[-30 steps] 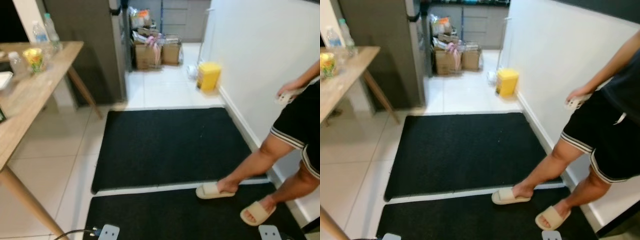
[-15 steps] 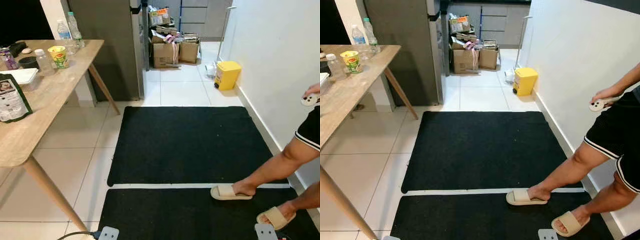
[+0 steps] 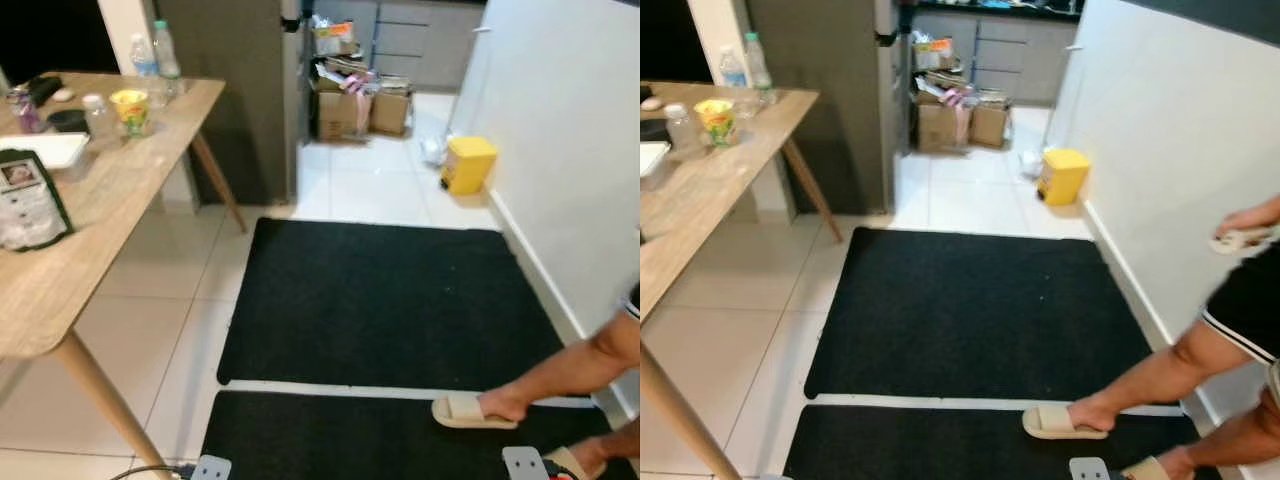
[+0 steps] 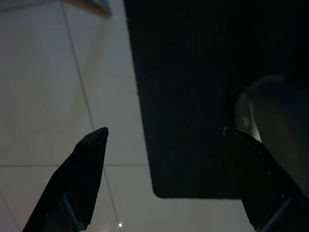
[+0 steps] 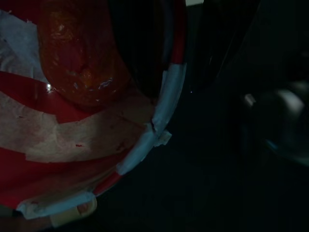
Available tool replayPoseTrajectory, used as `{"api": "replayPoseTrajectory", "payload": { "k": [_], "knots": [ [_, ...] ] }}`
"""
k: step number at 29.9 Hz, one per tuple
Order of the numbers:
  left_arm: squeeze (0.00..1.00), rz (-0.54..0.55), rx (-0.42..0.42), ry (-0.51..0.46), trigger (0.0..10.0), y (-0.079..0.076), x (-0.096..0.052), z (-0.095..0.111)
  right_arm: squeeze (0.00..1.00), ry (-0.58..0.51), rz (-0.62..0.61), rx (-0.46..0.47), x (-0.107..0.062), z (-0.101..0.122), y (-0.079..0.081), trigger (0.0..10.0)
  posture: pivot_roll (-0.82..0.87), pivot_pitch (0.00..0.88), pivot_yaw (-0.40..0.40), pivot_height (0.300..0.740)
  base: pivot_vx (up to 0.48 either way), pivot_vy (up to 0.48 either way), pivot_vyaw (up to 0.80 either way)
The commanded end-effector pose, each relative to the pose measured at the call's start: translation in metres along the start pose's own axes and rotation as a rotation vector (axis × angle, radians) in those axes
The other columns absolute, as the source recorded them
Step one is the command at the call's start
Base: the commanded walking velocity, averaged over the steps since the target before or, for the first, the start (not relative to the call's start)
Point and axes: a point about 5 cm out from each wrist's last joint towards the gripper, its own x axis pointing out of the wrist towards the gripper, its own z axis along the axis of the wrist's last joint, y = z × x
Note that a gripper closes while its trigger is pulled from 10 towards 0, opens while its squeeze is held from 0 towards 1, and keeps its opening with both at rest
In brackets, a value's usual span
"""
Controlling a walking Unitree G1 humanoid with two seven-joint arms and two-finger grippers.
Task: Restocking fridge
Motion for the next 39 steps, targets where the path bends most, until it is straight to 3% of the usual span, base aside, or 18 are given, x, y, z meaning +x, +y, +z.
{"api": "replayPoseTrajectory", "payload": {
  "k": [1,12,30,39],
  "knots": [
    [0.0,-0.013,0.008,-0.014,10.0,-0.0044,0.0002,0.0049,0.0,-0.011,-0.027,-0.001,-0.0003,0.0031,-0.0087,10.0,-0.05,0.0,-0.026,0.74,0.382,0.0,0.0],
    [0.0,-0.014,0.008,-0.011,10.0,-0.0044,0.0002,0.0042,0.0,-0.009,-0.029,-0.002,-0.0002,0.0035,-0.0092,10.0,-0.05,0.0,-0.024,0.74,0.382,0.0,-0.68],
    [0.0,-0.019,0.005,-0.007,10.0,-0.0054,0.0001,0.0026,0.0,-0.011,-0.031,0.007,-0.0002,0.0037,-0.009,10.0,-0.05,0.0,-0.026,0.74,0.382,0.0,0.0],
    [0.0,-0.023,0.002,-0.008,10.0,-0.0074,0.0002,0.0031,0.0,0.0,-0.028,0.014,-0.0003,0.0022,-0.0102,10.0,-0.05,0.0,-0.027,0.74,0.381,0.0,-0.76]
  ]
}}
